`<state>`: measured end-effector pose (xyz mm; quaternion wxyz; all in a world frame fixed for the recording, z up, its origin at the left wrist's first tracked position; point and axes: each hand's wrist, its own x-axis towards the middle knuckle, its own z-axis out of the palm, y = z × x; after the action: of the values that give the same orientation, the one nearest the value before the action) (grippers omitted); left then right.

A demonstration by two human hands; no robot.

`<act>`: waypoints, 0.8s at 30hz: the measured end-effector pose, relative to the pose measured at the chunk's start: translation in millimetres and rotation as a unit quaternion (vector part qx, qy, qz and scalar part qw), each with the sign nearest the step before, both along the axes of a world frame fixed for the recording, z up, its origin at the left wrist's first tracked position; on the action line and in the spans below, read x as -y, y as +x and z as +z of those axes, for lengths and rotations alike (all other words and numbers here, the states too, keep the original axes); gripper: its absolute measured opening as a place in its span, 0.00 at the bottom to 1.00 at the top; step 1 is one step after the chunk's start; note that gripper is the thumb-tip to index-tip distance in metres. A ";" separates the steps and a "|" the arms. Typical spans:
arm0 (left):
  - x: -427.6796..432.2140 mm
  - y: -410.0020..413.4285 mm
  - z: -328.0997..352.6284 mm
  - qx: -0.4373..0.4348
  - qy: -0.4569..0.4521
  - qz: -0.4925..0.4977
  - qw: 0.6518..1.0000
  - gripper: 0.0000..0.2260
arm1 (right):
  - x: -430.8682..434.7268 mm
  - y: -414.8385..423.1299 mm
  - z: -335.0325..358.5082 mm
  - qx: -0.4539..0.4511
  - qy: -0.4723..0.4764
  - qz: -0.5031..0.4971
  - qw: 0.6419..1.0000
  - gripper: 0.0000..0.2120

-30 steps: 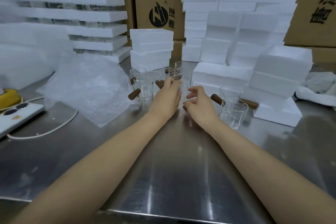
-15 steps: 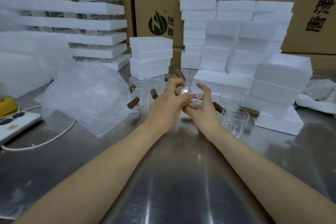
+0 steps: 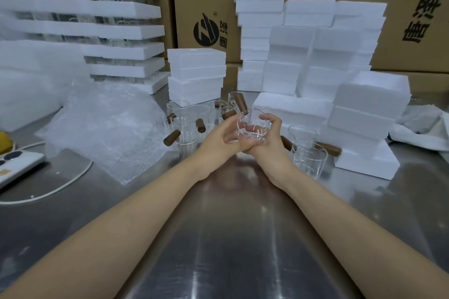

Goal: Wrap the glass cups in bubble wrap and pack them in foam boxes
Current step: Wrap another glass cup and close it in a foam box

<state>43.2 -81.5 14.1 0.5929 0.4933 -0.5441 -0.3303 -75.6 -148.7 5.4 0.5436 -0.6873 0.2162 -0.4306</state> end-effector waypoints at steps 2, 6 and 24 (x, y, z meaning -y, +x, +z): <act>0.9 3.5 -2.6 -0.038 0.018 0.007 0.999 0.33 | -0.1 -0.5 0.5 0.013 0.010 0.012 1.000 0.32; 1.0 8.6 -4.1 -0.120 0.026 -0.014 0.992 0.35 | 0.1 -1.4 0.8 0.021 0.020 0.018 0.999 0.33; 8.5 9.3 -6.5 0.064 -0.072 0.188 0.977 0.37 | -8.1 2.4 7.3 0.151 0.255 0.199 0.934 0.13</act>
<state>52.5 -90.0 7.6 0.6426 0.5626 -0.5007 -0.1406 -73.2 -140.6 12.7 0.8016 -0.4809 0.0930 -0.3428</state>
